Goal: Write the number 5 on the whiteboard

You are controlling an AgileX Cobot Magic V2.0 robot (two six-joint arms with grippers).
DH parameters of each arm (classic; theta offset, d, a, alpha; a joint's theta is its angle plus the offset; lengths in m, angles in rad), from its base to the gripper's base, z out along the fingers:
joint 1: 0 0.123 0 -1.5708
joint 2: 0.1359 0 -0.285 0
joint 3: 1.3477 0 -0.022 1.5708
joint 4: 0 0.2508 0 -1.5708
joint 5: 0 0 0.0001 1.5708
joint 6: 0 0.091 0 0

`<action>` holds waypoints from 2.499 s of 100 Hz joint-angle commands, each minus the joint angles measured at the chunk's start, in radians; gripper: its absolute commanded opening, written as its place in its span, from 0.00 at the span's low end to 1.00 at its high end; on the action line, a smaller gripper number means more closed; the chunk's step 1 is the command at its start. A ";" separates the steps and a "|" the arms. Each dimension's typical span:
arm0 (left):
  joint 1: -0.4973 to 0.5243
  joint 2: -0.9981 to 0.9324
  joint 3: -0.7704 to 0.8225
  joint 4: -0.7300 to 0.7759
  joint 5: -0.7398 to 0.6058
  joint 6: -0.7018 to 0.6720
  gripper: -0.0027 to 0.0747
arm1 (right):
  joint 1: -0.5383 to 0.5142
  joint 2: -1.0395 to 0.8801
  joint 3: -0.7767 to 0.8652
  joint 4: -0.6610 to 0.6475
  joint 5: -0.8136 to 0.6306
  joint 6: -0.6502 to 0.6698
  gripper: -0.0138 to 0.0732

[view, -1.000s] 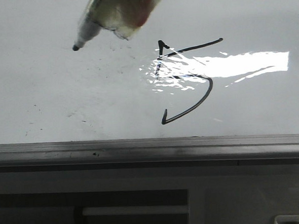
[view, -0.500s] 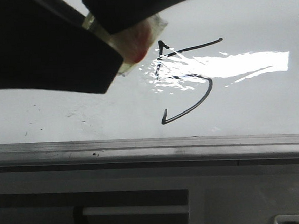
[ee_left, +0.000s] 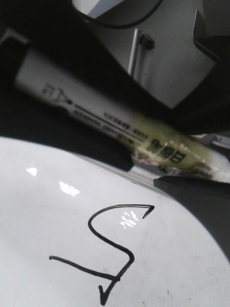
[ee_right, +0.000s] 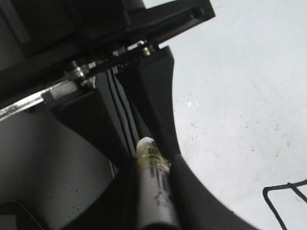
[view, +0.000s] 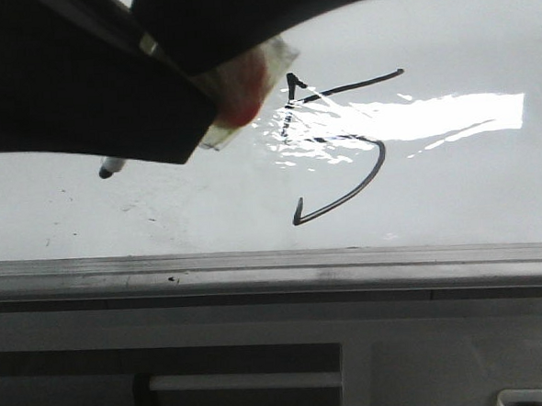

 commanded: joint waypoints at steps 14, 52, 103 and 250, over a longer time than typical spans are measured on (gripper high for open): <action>-0.004 -0.010 -0.034 -0.042 -0.089 -0.060 0.01 | 0.002 -0.013 -0.031 -0.040 -0.075 -0.001 0.09; -0.004 -0.010 -0.034 -0.052 -0.078 -0.064 0.01 | 0.002 -0.031 -0.039 -0.040 -0.018 0.006 0.81; 0.114 0.015 0.009 -0.133 -0.246 -0.255 0.01 | 0.002 -0.277 -0.092 -0.132 0.225 0.061 0.25; 0.184 0.319 0.037 -0.506 -0.587 -0.283 0.40 | 0.002 -0.387 -0.017 -0.147 0.314 0.152 0.09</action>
